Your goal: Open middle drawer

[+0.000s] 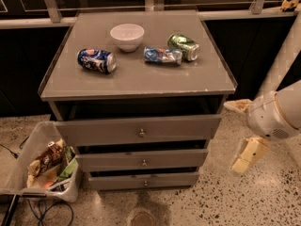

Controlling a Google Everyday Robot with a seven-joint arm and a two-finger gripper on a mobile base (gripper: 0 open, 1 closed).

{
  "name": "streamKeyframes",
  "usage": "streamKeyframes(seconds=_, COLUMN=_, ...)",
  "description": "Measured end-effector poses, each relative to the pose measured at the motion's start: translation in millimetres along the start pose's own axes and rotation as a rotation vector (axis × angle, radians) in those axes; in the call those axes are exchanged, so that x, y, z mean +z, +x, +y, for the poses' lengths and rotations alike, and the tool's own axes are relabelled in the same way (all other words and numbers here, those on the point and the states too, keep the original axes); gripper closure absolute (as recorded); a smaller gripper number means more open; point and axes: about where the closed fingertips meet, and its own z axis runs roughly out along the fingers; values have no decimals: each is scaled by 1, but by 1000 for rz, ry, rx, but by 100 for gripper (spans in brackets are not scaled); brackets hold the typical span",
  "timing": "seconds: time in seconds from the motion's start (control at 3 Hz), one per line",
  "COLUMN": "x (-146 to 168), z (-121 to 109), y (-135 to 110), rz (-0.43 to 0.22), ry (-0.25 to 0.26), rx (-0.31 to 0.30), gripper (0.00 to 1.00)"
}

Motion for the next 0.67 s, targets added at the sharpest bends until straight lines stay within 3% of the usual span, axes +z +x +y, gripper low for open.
streamKeyframes(seconds=0.33, x=13, z=2, y=0, rz=-48, ry=-21, rx=7, gripper=0)
streamKeyframes(seconds=0.67, x=72, z=10, y=4, rz=-179, ry=-77, rx=54, gripper=0)
